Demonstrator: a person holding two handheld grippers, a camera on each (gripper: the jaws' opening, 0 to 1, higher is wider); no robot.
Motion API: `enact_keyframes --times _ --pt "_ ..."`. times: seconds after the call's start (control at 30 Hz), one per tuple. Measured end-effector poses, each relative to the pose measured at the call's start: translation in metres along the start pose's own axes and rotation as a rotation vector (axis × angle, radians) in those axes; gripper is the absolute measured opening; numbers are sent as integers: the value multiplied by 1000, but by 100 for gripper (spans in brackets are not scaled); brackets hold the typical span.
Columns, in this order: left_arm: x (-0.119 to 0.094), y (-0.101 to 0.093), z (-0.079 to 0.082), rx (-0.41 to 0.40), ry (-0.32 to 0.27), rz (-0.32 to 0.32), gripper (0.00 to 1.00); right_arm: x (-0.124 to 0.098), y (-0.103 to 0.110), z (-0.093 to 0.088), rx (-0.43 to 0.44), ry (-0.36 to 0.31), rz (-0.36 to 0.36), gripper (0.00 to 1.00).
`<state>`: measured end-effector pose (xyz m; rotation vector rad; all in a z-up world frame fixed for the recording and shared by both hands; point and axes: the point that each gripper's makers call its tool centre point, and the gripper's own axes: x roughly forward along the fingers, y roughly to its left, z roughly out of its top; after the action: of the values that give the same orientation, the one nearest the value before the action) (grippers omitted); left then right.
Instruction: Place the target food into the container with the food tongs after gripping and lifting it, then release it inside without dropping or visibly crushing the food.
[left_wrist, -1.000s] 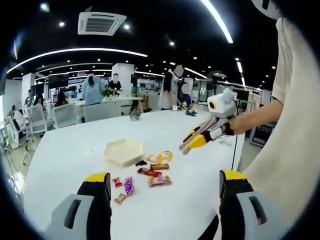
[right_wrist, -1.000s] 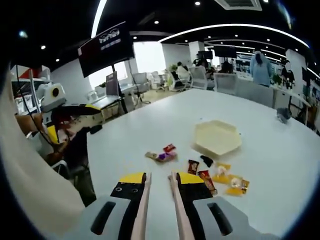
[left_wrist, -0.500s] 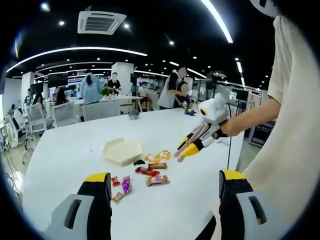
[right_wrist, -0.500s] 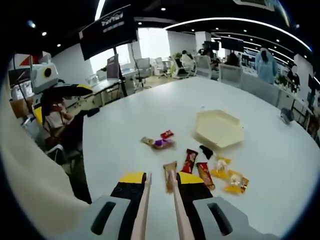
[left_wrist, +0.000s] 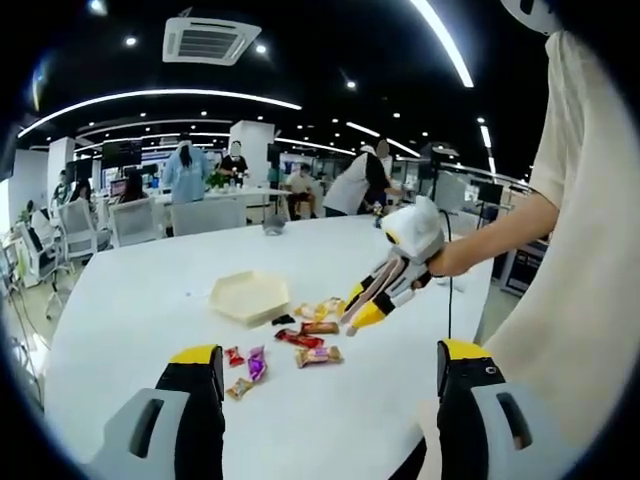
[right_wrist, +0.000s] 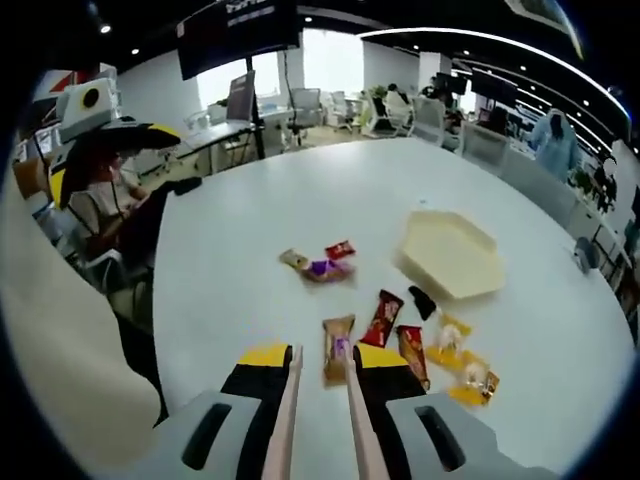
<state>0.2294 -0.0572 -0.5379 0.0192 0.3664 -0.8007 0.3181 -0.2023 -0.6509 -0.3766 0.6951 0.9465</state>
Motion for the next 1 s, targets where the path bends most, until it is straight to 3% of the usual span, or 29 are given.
enact_keyframes --times 0.27,0.6,0.67,1.0 --pt "-3 8 -3 -21 0 25 87 21 -4 -9 -57 86 1 24" --pt "-4 15 -8 -41 9 58 87 41 -6 -16 -69 136 5 24" --pt "-5 16 -9 -43 10 62 87 45 -10 -21 -111 168 -10 24" --pt "-8 20 -11 -55 18 81 87 61 -10 -25 -117 199 3 24"
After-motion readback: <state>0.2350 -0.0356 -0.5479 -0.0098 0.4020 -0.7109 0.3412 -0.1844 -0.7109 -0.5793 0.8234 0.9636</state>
